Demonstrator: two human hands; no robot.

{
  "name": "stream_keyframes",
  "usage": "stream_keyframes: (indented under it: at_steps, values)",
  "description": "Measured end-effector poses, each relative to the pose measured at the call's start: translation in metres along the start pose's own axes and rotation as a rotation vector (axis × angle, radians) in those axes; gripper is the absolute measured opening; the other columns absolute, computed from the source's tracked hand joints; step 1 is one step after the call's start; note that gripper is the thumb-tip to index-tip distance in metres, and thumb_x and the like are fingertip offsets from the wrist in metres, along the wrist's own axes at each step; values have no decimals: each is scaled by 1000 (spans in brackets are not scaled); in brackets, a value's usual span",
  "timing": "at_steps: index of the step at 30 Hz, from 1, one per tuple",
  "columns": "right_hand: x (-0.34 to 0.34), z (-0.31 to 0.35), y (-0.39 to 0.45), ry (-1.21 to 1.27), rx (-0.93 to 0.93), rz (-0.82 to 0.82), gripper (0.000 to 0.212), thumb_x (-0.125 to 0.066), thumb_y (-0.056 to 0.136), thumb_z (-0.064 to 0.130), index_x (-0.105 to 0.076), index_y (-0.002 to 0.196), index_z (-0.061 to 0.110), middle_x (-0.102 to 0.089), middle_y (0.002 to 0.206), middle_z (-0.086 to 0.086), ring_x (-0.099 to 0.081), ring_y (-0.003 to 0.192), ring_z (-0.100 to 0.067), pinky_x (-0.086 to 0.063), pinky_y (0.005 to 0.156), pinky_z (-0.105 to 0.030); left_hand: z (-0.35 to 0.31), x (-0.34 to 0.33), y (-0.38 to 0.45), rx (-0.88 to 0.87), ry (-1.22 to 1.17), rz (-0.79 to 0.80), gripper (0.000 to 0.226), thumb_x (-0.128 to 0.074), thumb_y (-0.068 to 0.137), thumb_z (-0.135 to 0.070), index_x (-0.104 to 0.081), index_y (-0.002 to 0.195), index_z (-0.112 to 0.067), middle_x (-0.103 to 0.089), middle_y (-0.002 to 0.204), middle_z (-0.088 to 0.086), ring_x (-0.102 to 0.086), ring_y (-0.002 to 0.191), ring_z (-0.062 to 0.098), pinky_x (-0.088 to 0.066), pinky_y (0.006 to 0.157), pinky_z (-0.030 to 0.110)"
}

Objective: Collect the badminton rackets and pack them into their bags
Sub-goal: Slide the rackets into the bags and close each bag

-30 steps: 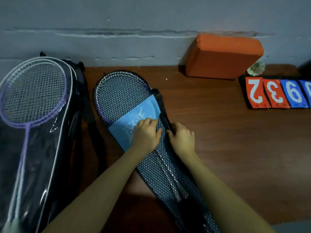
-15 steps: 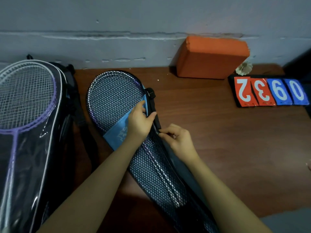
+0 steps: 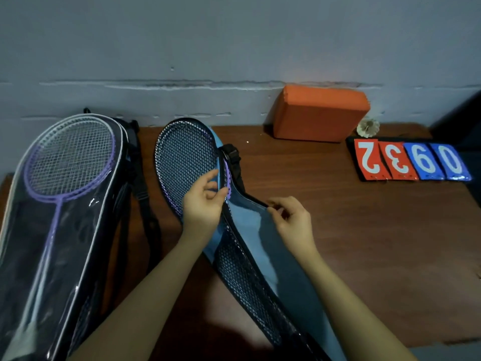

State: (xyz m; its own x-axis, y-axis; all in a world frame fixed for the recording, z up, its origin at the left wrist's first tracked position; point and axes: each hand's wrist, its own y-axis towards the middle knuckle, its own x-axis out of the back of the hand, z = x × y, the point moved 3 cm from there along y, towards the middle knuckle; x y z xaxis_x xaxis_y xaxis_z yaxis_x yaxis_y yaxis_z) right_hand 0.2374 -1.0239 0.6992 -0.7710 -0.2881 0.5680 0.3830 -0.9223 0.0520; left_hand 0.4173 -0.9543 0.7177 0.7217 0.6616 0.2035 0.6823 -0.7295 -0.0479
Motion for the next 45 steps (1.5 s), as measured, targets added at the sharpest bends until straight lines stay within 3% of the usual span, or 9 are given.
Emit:
stream_keyframes:
  at_steps: [5,13,18,24,27,31,35,38,45]
  values:
    - [-7,45,12,136,173,23,19,-65,86,10,-69,104,8,-64,91,-1,-58,78,-7,-43,71,-9,-12,5,-22,-19,-90,31,44,-61,81,9,-55,121,-7,-54,72,-8,-47,48,-7,-38,56,4]
    - [-24,63,40,15,148,-20,22,-68,82,25,-68,102,16,-60,91,6,-58,84,-11,-49,84,-41,-15,6,-42,6,-96,81,43,-66,80,3,-59,119,-11,-57,79,-2,-50,59,5,-48,56,18]
    - [-26,71,45,68,166,34,23,-71,78,15,-69,101,15,-67,93,3,-62,82,-11,-50,83,-36,-14,15,-42,-19,-59,161,44,-67,79,3,-58,121,-8,-61,88,7,-54,60,-1,-47,59,11]
    - [-21,75,53,22,201,101,15,-66,79,9,-73,93,12,-72,94,1,-65,87,-12,-51,86,-34,-18,22,-40,-47,-63,258,47,-62,80,10,-53,120,-13,-54,76,-7,-51,53,-10,-41,62,4]
    - [-22,78,49,-84,309,2,14,-63,82,12,-73,91,12,-72,87,-3,-66,76,-19,-53,74,-40,-17,23,-37,-59,7,249,43,-64,81,2,-56,118,-18,-55,81,-6,-53,62,-8,-42,68,7]
    - [-22,81,38,-262,555,-148,25,-51,85,23,-72,91,11,-70,74,-1,-62,59,-19,-49,60,-36,-26,33,-19,-291,288,148,38,-58,89,-12,-53,127,-20,-53,114,-3,-49,105,2,-37,92,19]
    - [-24,78,33,-357,703,-201,23,-53,87,21,-71,97,10,-72,85,1,-64,71,-15,-39,69,-31,-40,32,13,-433,664,143,43,-51,93,-22,-43,135,-33,-28,149,-10,-11,140,17,-6,109,38]
    - [-23,78,37,-354,730,-188,22,-53,86,16,-70,97,9,-72,90,0,-65,77,-15,-38,71,-30,-35,26,31,-514,771,215,39,-54,91,-21,-52,128,-34,-29,150,-8,-7,143,22,-1,108,43]
    - [-18,73,44,-206,576,-9,15,-60,84,9,-70,94,14,-70,87,4,-59,79,-7,-40,68,-28,-24,29,52,-820,856,259,33,-44,87,-38,-66,110,-29,-61,122,-6,-43,125,34,-21,94,40]
